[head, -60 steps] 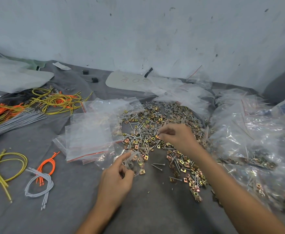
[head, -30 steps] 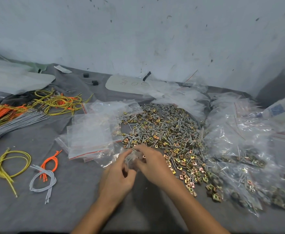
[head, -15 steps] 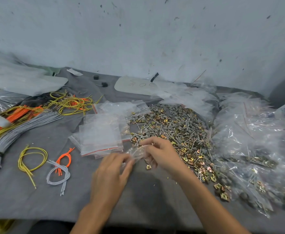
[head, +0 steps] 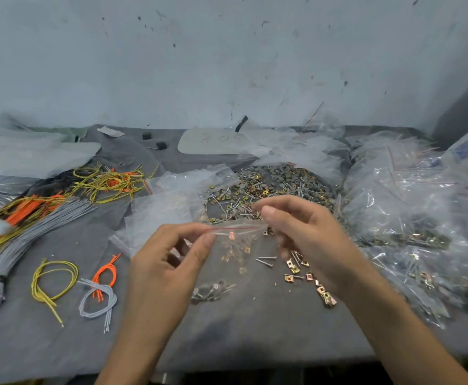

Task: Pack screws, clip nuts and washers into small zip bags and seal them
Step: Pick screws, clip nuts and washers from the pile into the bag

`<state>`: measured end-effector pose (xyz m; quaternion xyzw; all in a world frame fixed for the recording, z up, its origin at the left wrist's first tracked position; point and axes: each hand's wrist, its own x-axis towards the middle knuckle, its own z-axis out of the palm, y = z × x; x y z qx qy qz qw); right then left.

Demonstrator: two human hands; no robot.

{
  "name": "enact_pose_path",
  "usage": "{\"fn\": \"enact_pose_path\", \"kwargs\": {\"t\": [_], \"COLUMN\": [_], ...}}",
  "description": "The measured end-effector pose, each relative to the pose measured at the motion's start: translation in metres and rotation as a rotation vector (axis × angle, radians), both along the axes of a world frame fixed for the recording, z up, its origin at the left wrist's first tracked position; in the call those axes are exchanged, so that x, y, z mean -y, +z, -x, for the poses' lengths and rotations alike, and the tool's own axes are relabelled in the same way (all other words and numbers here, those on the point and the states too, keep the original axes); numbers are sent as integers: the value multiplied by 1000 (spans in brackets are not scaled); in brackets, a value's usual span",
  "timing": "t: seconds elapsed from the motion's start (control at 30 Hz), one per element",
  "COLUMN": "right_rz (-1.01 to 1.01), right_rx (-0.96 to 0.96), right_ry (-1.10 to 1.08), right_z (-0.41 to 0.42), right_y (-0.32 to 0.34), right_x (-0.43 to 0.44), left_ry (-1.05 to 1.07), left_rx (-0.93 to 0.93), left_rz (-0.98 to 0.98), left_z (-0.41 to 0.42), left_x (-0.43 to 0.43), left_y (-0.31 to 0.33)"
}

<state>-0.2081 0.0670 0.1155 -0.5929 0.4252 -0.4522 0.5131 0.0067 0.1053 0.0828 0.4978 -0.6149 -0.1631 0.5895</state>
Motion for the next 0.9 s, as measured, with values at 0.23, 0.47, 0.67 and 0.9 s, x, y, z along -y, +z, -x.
{"fn": "enact_pose_path", "kwargs": {"t": [0.23,0.47,0.67,0.9], "right_rz": [555,670,712,739], "right_rx": [-564,-560,-524,-509], "right_ry": [81,11,-36,-109], "right_z": [-15,-23,-24,-12], "right_y": [14,24,31,24], "right_x": [-18,-31,-42,-47], "left_ry": [-83,-113,-166,-161], "left_rx": [7,-98,-126,-68], "left_rz": [-46,-39,-24,-9], "left_z": [11,18,20,21], "left_x": [-10,-22,-31,-33], "left_y": [5,11,17,20]}}
